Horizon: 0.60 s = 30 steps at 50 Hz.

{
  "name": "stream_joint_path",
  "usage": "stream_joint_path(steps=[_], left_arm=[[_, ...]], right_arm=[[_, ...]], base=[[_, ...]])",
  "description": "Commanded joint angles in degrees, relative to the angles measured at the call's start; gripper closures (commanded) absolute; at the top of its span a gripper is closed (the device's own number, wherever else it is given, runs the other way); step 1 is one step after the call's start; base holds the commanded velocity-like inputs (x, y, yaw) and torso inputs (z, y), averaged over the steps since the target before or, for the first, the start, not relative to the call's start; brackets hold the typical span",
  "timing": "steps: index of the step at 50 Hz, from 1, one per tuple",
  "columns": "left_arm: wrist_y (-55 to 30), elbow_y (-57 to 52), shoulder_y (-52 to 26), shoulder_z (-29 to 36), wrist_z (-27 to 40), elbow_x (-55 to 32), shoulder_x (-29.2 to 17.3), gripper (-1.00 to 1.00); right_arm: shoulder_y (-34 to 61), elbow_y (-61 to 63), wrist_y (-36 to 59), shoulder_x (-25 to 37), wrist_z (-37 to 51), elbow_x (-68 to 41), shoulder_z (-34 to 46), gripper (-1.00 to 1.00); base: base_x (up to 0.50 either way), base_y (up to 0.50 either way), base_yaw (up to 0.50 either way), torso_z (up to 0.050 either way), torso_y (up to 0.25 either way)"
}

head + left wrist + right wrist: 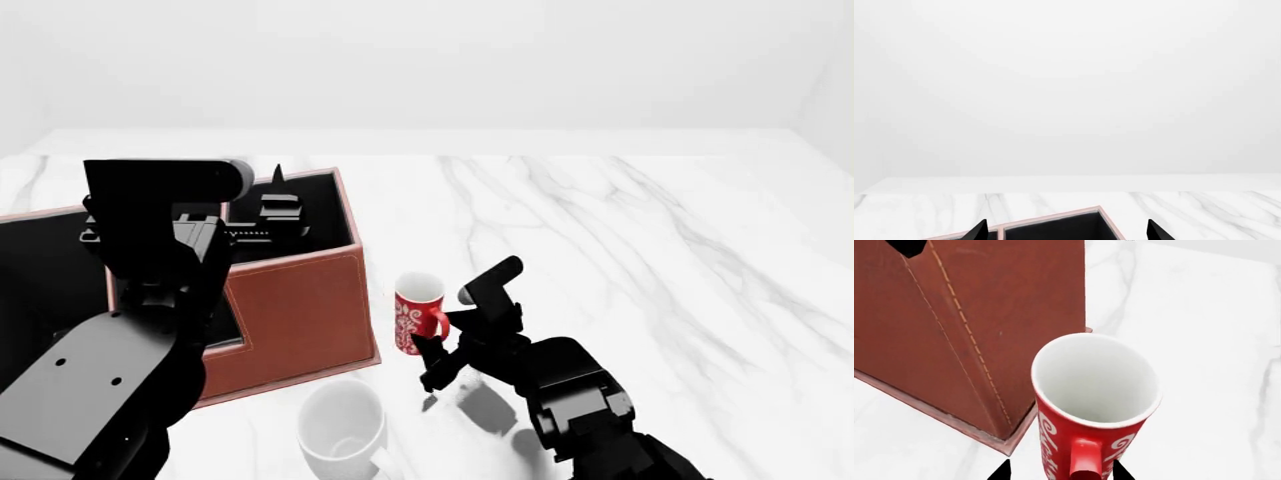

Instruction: Pick up the red mug and place it to the right of the caddy.

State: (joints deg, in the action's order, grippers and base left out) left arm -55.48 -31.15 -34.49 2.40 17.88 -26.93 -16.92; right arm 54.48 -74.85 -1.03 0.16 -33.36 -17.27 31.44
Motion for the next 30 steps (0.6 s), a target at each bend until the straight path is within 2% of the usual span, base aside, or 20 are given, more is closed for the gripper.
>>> stream_joint_path(steps=[1,10,12,16,20,26,30], left_arm=[[0.15,0.29,-0.16,0.05,0.22,-0.17,-0.15,-1.00],[-0.25,-0.17,-0.39,-0.05,0.50,-0.58,-0.31,-1.00],[-0.30,-0.26,-0.38,-0.13,0.55,-0.68,-0.36,-1.00],[-0.04,0.14,-0.55,0.09,0.58,-0.59,-0.34,-1.00],[0.16,0.25,-0.61,0.53,0.64,-0.57,-0.15,-1.00],[0.15,0.15,-0.52,0.51,0.75,-0.74,-0.29,-1.00],[-0.21,-0.53,-0.14,0.02,0.89,-1.09,-0.66,-1.00]], right_arm=[[0.46,-0.08,0.88,-0.01,-0.68,0.07,-1.34,-1.00],[-0.13,0.89,0.73,0.69,-1.41,1.07,-2.34,-1.00],[-4.92,14.07,7.78,4.13,0.98,0.25,-2.25,-1.00],[-11.53,30.45,15.98,9.11,2.83,-1.91,-2.65,-1.00],[-14.83,38.95,19.42,12.12,4.10,-3.48,-3.52,-1.00],[-17.08,44.19,21.24,14.27,5.31,-5.23,-5.06,-1.00],[-21.78,53.53,24.26,17.71,10.24,-5.93,-6.86,-1.00]], base=[[0.00,0.00,0.00,0.000,0.000],[0.00,0.00,0.00,0.000,0.000],[0.00,0.00,0.00,0.000,0.000],[0.00,0.00,0.00,0.000,0.000],[0.00,0.00,0.00,0.000,0.000],[0.00,0.00,0.00,0.000,0.000],[0.00,0.00,0.00,0.000,0.000]])
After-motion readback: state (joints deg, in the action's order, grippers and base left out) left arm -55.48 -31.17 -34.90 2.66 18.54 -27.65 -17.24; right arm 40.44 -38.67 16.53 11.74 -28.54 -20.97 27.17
